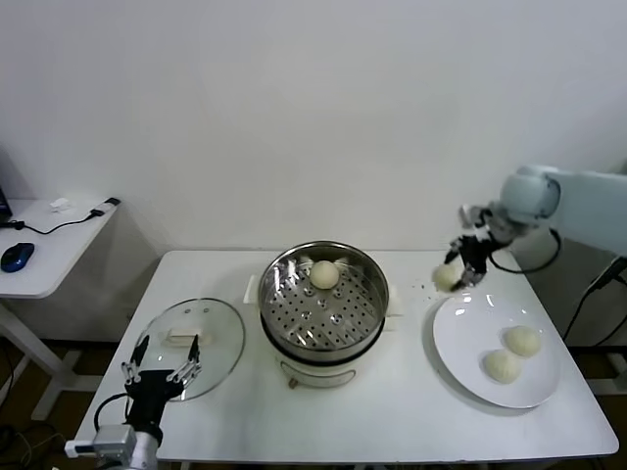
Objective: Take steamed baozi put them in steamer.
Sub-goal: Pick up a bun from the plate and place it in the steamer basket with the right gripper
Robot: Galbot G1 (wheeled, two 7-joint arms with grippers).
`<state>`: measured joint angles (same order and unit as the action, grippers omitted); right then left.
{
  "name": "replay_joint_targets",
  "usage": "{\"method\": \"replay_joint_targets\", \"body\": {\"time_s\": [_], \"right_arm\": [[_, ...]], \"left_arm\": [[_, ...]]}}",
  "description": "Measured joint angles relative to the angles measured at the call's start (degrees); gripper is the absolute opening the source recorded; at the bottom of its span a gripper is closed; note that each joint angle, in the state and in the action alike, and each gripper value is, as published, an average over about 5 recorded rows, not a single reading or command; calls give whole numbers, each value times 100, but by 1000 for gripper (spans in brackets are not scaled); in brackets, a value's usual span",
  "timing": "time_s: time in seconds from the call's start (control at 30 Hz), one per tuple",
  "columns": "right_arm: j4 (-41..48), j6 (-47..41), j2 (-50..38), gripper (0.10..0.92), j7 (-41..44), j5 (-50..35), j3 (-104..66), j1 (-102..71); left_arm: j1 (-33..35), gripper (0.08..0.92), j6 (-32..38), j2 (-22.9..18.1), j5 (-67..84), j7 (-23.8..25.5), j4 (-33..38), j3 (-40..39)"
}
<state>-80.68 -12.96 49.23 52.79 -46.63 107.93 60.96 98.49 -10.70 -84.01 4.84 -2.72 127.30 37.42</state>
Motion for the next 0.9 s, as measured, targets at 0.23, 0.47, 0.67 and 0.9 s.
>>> {"method": "replay_joint_targets", "body": {"time_s": [0.23,0.47,0.67,0.9], "right_arm": [[-411,-367,859,645,-291,-829,-188,372],[-350,-731,1838,645,-738,-1293,-465,131],[-44,-990,2560,645,-1073,-1444,-599,-328],[278,-1233,3121,645,-1401,-1501,-649,-857]], "left_arm": [[-75,823,70,1,-25,-5,-40,-51],[-131,823,145,-7,-62,-5,-112,-68],[-179,823,175,-32,-75,-7,-181,-46],[-227,823,194,-50,-78,-8,-246,-9]]}}
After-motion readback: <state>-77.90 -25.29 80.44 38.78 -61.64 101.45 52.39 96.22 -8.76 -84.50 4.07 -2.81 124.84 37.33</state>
